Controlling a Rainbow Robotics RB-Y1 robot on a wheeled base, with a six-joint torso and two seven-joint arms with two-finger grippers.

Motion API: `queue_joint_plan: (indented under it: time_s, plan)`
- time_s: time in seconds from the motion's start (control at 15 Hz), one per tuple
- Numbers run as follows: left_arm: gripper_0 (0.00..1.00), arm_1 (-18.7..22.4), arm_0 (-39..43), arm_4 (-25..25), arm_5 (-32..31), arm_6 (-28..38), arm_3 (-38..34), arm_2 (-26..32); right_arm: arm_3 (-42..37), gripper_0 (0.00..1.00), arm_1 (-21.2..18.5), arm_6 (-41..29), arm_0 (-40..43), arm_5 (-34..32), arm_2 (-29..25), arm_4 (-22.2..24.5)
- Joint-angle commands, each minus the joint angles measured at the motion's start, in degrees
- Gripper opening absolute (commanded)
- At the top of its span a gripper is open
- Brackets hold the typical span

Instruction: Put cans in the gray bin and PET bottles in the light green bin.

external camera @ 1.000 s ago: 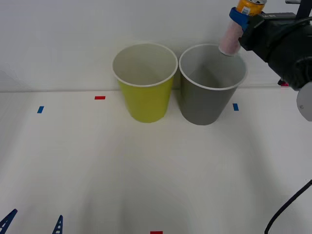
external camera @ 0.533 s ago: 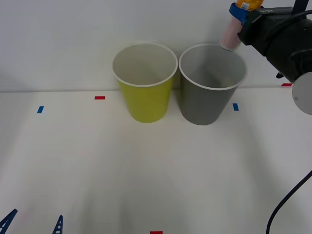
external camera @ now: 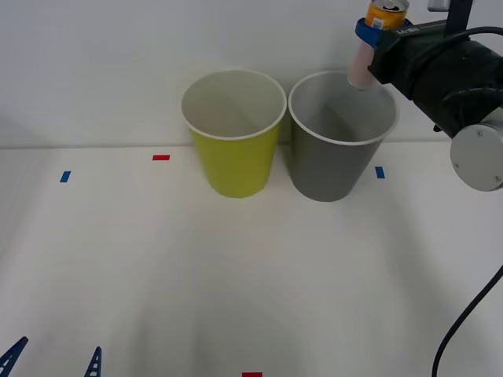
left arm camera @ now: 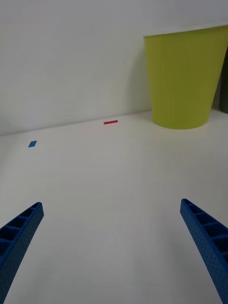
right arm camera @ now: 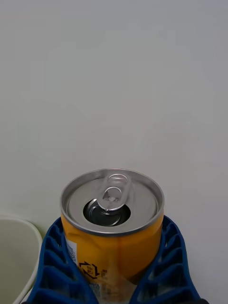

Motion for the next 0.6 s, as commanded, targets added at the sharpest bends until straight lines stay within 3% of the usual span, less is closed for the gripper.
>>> queue_joint_plan:
  time_s: [0.07,0.27,0.33,0.4,0.47,0.6]
  plan:
    - [1.0,0.0,0.0,0.0,0.0,0.0,0.0,0.0,0.0,0.0,0.3,-1.5,-0.1,-0.5,1.3,2.9]
    - [1.0,0.0,0.0,0.0,0.0,0.0,0.0,0.0,0.0,0.0,0.5,-2.8,-0.1,-0.6,1.4,1.9]
    - [1.0,0.0,0.0,0.0,0.0,0.0,0.0,0.0,0.0,0.2,0.6,-3.1,0.0,-0.6,1.3,1.6]
    - [1.0,0.0,0.0,0.0,0.0,0.0,0.0,0.0,0.0,0.54,1.1,-3.6,-0.1,-0.6,1.3,1.6]
    - [1.0,0.0,0.0,0.0,0.0,0.0,0.0,0.0,0.0,0.81,1.6,-4.0,-0.1,-0.6,1.3,1.6]
    - [1.0,0.0,0.0,0.0,0.0,0.0,0.0,0.0,0.0,0.91,1.9,-4.2,-0.1,-0.6,1.3,1.6]
